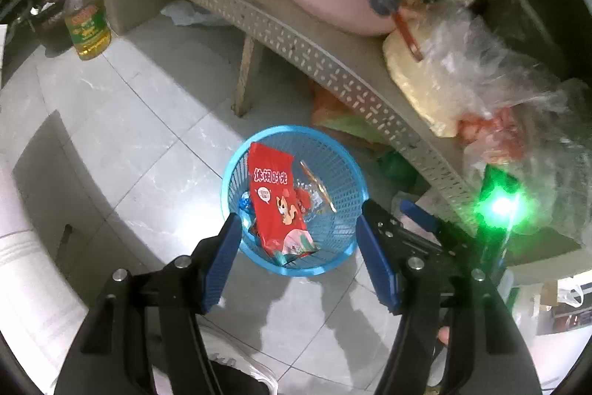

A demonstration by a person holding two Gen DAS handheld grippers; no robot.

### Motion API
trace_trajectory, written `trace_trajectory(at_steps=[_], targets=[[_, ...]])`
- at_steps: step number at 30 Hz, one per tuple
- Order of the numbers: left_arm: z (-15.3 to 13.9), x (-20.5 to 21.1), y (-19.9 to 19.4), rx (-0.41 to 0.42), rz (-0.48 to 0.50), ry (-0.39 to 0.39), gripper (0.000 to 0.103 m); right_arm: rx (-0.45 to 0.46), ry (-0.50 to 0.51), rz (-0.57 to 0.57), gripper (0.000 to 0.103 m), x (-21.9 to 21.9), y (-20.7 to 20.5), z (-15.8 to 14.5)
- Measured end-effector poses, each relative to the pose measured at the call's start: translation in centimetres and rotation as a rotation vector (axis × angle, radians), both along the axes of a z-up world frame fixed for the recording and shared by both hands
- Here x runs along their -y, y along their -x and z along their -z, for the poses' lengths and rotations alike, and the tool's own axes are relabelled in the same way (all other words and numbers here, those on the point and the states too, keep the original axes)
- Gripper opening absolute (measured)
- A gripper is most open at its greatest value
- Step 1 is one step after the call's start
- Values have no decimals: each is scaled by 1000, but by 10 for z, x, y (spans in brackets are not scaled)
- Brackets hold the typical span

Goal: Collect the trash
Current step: 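Carry both bags to the blue wastebasket and release them inside, then return to the table and grasp the green plastic bottle with the right tool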

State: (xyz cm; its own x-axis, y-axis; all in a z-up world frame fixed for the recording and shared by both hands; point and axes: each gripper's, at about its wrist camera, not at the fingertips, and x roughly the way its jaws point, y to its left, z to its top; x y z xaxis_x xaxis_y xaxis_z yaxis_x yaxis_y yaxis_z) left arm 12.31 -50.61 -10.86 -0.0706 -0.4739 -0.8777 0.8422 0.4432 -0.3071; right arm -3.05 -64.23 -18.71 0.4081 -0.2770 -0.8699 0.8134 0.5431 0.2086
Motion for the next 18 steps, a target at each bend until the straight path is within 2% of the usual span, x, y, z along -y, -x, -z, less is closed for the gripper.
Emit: trace_trajectory(at_steps=[4, 7, 9, 14, 18], targets=[[-32, -25, 0, -3, -8, 52, 62, 18, 6, 0, 65, -11, 12, -14], [-58, -57, -1, -15, -18, 105, 62, 50, 28, -28, 67, -22, 16, -28], [-80, -89, -2, -20, -37, 147, 63, 84, 51, -67, 67, -35, 15, -48], [-116, -164, -3, -1, -107, 237, 63, 170, 109, -209, 69, -72, -4, -101], [-137, -242, -8, 33, -217, 311, 63, 258, 136, -359, 72, -110, -27, -144]])
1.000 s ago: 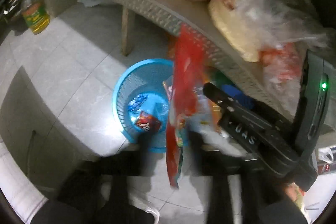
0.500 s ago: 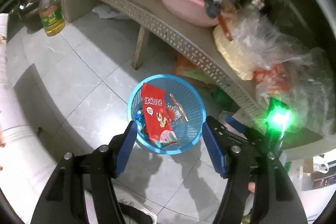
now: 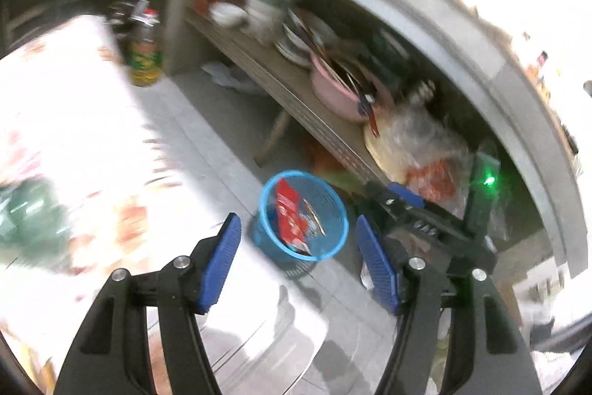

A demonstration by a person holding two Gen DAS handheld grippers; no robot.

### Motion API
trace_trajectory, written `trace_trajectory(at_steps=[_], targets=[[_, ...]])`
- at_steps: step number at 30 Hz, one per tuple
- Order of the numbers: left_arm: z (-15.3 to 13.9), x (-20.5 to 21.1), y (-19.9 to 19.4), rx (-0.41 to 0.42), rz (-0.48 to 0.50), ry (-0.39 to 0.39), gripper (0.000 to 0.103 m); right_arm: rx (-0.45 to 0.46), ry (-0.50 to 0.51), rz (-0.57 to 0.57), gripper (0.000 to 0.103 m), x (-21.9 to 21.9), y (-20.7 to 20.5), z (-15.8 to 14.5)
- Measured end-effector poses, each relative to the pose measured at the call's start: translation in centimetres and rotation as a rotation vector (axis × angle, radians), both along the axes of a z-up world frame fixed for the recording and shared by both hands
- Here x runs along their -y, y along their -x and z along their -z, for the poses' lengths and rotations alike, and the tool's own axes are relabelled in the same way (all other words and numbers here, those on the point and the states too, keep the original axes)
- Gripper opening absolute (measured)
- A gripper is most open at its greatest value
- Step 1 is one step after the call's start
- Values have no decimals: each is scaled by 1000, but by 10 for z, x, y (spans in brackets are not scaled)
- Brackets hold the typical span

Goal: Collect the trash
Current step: 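Return to the table and grasp the green plastic bottle with the right tool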

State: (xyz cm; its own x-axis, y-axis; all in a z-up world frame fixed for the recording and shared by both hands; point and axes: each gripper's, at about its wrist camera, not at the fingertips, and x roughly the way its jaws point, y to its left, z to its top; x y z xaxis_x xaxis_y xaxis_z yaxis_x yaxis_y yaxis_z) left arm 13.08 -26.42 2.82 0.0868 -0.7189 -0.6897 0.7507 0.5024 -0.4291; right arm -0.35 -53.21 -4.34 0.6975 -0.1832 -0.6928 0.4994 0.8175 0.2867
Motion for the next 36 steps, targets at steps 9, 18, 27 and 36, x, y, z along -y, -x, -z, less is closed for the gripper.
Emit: trace_trajectory(at_steps=[9, 18, 27, 36], targets=[[-3, -174, -14, -12, -357, 81, 63, 87, 13, -451, 79, -117, -81, -58], [-9, -298, -5, 64, -532, 104, 63, -12, 327, -878, 89, -269, -180, -65], [14, -322, 2, 59, -531, 73, 63, -196, 582, -1060, 88, -348, -247, -29], [42, -324, -13, -12, -534, 46, 63, -366, 601, -1075, 68, -370, -271, 1]])
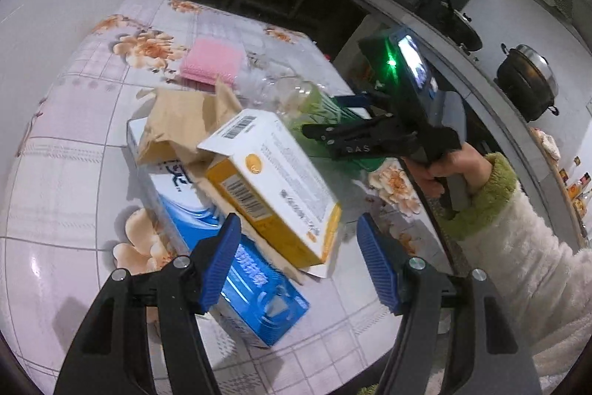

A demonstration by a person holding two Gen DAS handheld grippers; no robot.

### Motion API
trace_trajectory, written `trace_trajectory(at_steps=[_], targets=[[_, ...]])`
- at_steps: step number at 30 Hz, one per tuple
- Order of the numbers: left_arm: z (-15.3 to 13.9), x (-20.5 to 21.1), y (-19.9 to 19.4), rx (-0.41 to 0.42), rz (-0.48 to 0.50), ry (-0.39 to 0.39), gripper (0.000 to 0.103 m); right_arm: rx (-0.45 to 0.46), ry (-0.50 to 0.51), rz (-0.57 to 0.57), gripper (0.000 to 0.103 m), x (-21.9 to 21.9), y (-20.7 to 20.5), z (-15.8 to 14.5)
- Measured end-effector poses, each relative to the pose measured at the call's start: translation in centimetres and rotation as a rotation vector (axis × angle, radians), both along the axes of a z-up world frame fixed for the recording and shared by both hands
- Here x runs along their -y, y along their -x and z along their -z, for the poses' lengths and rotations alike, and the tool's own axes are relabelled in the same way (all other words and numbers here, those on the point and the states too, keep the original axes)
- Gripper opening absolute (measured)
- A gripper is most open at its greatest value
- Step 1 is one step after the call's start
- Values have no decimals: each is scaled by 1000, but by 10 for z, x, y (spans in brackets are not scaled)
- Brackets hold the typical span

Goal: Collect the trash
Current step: 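Return to the table and grasp the green plastic bottle with the right tool, then grasp the yellow box with the left tool while the right holds the bottle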

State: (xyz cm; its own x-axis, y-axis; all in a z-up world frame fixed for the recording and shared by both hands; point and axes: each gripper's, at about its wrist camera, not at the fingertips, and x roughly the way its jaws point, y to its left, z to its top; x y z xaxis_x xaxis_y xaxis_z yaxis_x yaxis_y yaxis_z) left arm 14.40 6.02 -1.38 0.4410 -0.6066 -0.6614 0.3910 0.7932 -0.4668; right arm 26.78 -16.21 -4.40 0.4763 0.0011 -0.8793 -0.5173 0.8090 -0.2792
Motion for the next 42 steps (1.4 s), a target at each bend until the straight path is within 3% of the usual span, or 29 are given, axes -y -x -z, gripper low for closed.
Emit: trace_trajectory(at_steps=[6, 11, 14, 17, 20, 31, 42], targets=[[1, 2, -11, 31, -38, -37, 62, 0, -30, 56, 61, 3, 8, -2], [-7, 0, -10, 59, -22, 24, 62, -65, -121, 141, 60, 12, 17, -7], [-1, 4, -12, 22, -5, 40, 62, -101, -169, 187, 59, 15, 24, -8], [13, 9, -17, -47, -31, 3, 62, -127, -214, 218, 59, 18, 33, -9], [20, 9, -23, -83, -58, 5, 62, -141, -245, 220, 58, 17, 41, -10], [21, 11, -38, -92, -115, 8, 62, -151, -298, 201, 57, 11, 52, -10], [12, 1, -56, -53, -180, -11, 62, -150, -302, 190, 57, 11, 55, -10]])
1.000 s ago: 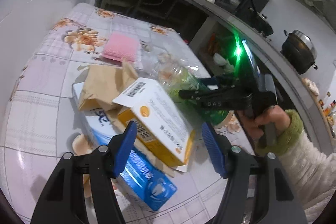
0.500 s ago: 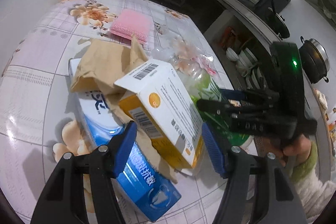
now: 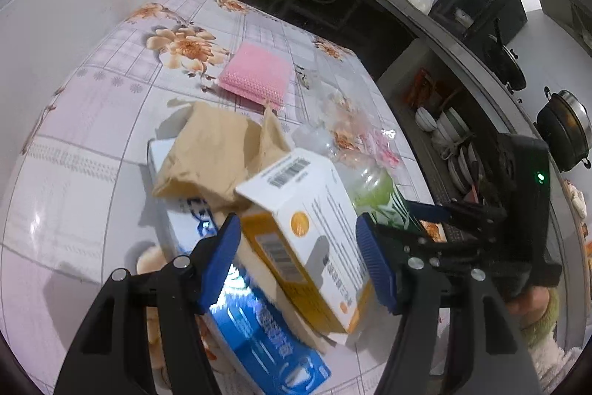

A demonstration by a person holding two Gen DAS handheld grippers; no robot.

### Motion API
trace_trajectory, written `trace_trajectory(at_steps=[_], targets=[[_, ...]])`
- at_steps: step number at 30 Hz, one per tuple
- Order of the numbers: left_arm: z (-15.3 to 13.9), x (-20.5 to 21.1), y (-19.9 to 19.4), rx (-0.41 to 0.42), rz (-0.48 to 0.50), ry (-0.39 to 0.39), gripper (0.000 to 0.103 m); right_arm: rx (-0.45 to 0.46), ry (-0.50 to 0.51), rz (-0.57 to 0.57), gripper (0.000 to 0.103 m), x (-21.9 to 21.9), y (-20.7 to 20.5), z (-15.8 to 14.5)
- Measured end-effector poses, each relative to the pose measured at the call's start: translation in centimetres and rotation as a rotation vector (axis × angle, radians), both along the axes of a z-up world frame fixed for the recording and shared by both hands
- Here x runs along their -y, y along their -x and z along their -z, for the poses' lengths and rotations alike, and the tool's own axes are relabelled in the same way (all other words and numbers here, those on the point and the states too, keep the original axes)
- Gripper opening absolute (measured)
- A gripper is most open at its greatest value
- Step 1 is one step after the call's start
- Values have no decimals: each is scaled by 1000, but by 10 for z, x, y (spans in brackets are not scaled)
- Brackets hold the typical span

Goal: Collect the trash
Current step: 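Grasp the yellow box with the left tool while the right holds the bottle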

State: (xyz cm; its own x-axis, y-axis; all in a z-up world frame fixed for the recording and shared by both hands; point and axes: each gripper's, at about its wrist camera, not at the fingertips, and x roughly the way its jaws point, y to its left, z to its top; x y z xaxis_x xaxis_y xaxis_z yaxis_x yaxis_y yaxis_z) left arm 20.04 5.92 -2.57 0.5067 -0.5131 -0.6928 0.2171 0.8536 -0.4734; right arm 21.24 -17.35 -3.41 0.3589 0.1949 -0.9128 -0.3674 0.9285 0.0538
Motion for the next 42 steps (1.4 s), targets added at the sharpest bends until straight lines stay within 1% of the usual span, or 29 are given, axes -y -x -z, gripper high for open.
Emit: trace_trajectory(at_steps=[3, 6, 10, 12, 16, 19, 20, 23, 24, 28, 29, 32, 35, 39, 40, 42], targets=[[3, 3, -7, -4, 3, -8, 62, 3, -3, 0, 57, -1, 1, 0], [4, 5, -7, -10, 15, 16, 62, 2, -12, 6, 56, -1, 2, -1], [-5, 6, 0, 24, 42, 64, 62, 3, -26, 14, 56, 0, 2, -2], [-9, 6, 4, 41, 72, 115, 62, 3, -37, 21, 56, 2, 2, -2], [-11, 6, 9, 45, 86, 194, 62, 1, -59, 38, 56, 8, 4, -2], [-9, 3, 10, 29, 89, 286, 62, -4, -85, 62, 56, 17, 7, -2], [-7, 2, 10, 20, 92, 333, 62, -7, -95, 72, 56, 20, 8, -2], [-4, 3, 11, -5, 96, 445, 62, -22, -153, 112, 56, 35, 13, -1], [-3, 4, 11, -7, 99, 465, 62, -24, -168, 123, 55, 39, 15, -1], [-5, 16, 14, 1, 121, 515, 62, -34, -260, 185, 55, 58, 22, 3], [-5, 19, 15, 3, 125, 534, 62, -41, -306, 212, 55, 66, 24, 5], [-6, 28, 17, 7, 145, 587, 62, -53, -402, 263, 55, 83, 27, 9], [-7, 37, 19, 17, 146, 644, 62, -57, -481, 312, 54, 96, 30, 14], [-5, 49, 20, 21, 144, 630, 62, -57, -556, 374, 54, 114, 33, 19], [-4, 50, 21, 14, 142, 634, 62, -55, -575, 394, 54, 119, 34, 20], [3, 53, 23, -14, 135, 668, 62, -48, -597, 417, 54, 124, 36, 22]])
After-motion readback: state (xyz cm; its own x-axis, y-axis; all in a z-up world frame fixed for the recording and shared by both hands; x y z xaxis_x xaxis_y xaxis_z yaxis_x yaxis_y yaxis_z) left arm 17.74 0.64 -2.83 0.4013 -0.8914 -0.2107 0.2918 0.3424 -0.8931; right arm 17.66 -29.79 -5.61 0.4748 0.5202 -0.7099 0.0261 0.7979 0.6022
